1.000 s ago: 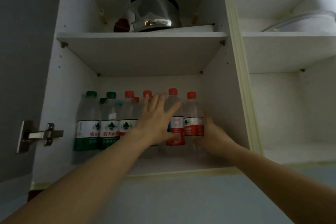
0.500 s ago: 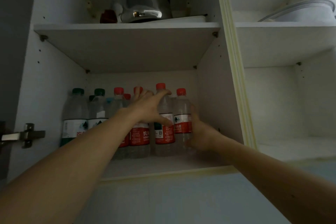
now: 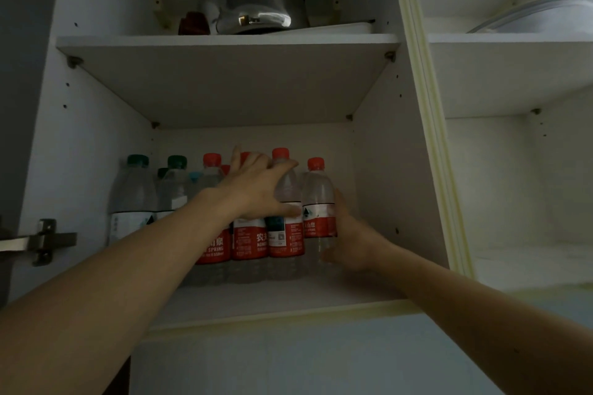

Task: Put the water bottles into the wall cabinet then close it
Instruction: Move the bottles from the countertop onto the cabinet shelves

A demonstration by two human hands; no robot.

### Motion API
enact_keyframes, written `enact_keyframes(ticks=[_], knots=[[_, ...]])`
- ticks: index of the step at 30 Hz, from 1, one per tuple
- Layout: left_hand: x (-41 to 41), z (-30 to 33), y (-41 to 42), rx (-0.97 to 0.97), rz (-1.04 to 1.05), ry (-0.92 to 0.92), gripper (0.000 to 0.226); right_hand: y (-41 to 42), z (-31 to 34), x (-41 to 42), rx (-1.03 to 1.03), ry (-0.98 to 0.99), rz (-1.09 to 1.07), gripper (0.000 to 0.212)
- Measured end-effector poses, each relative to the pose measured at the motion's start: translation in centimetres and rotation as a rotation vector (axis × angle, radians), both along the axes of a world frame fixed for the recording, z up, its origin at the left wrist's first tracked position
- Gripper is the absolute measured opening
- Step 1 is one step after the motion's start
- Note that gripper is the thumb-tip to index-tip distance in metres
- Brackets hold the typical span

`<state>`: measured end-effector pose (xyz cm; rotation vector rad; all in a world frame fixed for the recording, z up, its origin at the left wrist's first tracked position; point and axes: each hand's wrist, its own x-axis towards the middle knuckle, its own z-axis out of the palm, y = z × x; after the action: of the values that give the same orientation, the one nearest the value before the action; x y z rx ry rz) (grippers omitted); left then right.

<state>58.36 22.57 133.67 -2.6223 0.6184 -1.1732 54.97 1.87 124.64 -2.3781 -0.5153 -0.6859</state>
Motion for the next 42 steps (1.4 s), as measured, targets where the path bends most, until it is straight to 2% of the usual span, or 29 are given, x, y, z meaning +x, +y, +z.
enact_keyframes(ticks=[5, 10, 15, 18, 23, 27, 31, 42], knots=[[0.8, -2.7, 0.3, 0.094, 0.08, -0.028, 0.128, 0.0, -0.4, 0.5, 0.017, 0.06, -0.03, 0.109], [1.0, -2.7, 0.2, 0.091, 0.065, -0.078, 0.13, 0.4, -0.4, 0.9, 0.042, 0.088, -0.043, 0.109], [0.9, -2.9, -0.2, 0.081, 0.086, -0.063, 0.13, -0.2, -0.5, 0.4, 0.057, 0.02, -0.066, 0.094], [0.9, -3.1, -0.2, 0.077, 0.097, -0.056, 0.13, -0.3, 0.0, 0.5, 0.157, 0.116, -0.012, 0.093], [0.8, -3.3, -0.5, 0.059, 0.1, -0.054, 0.13, 0.0, 0.3, 0.7, 0.242, 0.171, 0.209, 0.045], [0.8, -3.3, -0.4, 0.054, 0.101, -0.05, 0.129, -0.2, 0.2, 0.6, 0.242, 0.142, 0.292, 0.032], [0.9, -3.2, -0.4, 0.042, 0.092, -0.013, 0.13, -0.2, 0.0, 0.5, 0.237, 0.14, 0.308, 0.028], [1.3, -3.5, -0.4, 0.036, 0.088, -0.018, 0.129, -0.4, -0.1, 0.6, 0.231, 0.138, 0.294, 0.035]])
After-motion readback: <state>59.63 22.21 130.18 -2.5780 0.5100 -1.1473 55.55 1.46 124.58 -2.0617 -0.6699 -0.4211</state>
